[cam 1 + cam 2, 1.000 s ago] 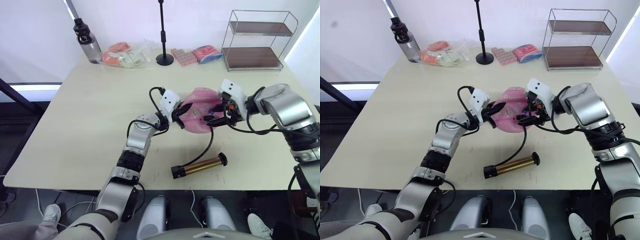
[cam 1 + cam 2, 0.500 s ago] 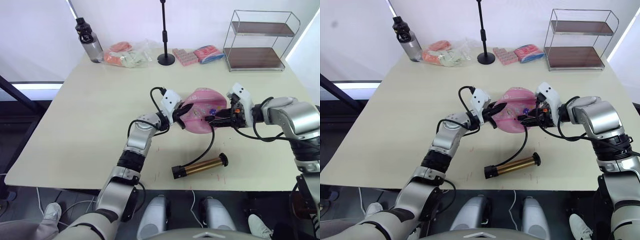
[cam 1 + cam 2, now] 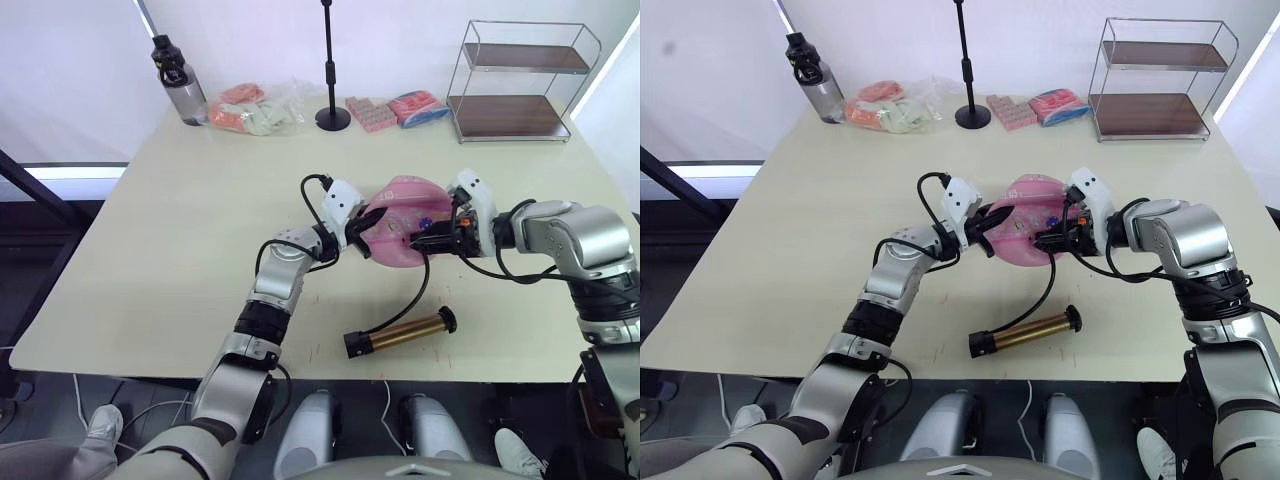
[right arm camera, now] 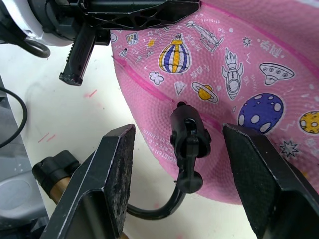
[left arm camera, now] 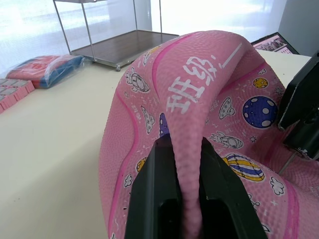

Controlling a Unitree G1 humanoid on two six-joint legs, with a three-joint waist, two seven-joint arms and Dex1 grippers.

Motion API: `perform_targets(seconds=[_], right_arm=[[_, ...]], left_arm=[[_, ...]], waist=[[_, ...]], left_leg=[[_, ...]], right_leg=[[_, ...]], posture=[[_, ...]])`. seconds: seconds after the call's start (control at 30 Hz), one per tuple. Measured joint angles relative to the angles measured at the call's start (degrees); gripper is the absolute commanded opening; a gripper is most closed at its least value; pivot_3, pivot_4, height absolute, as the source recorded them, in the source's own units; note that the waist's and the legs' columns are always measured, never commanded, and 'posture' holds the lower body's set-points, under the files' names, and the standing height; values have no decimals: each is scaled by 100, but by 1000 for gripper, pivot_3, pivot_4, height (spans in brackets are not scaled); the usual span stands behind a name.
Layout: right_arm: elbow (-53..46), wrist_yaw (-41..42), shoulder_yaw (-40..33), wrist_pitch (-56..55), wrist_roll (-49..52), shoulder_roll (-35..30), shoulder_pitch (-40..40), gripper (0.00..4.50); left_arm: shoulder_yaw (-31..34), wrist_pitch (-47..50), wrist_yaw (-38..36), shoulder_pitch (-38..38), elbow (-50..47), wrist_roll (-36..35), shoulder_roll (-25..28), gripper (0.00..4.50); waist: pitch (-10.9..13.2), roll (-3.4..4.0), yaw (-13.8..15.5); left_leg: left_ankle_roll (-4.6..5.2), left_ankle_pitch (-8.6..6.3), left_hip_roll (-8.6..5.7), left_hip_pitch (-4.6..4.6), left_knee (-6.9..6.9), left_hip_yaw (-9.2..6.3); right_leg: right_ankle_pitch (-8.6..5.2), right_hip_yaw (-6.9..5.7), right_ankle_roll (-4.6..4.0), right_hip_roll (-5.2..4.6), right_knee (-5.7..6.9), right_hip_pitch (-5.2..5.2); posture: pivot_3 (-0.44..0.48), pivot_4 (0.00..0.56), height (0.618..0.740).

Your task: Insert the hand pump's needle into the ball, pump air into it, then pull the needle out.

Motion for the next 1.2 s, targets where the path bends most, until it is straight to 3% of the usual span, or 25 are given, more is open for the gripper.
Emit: perform_targets(seconds=[0.4, 0.6, 0.93, 1.2], right_arm=[[168, -52, 1, -74, 60, 44, -8, 2905], [255, -69, 18, -89, 61, 54, -9, 315], [234, -13, 139, -295, -16, 21, -9, 315], [-349, 248, 1303, -663, -672, -545, -558, 315]], left_arm=[[1, 0, 8, 2, 1, -9, 10, 0], [1, -3, 9, 2, 6, -12, 14, 0], [3, -6, 14, 2, 16, -14, 25, 0], [-3, 8, 13, 26, -13, -21, 31, 0]], waist=[[0, 0, -3], [0, 0, -4], [0, 0, -9], [2, 3, -14]], left_leg=[[0, 0, 0, 0, 0, 0], [0, 0, -1, 1, 1, -1], [0, 0, -1, 2, 1, 0], [0, 1, -2, 3, 5, -2]], right_leg=[[0, 0, 0, 1, 3, 0], [0, 0, 0, 1, 4, 0], [0, 0, 0, 2, 6, 0], [-1, -1, 1, 1, 9, -1]], posture=[[0, 150, 740], [0, 150, 740], [0, 150, 740], [0, 150, 740]])
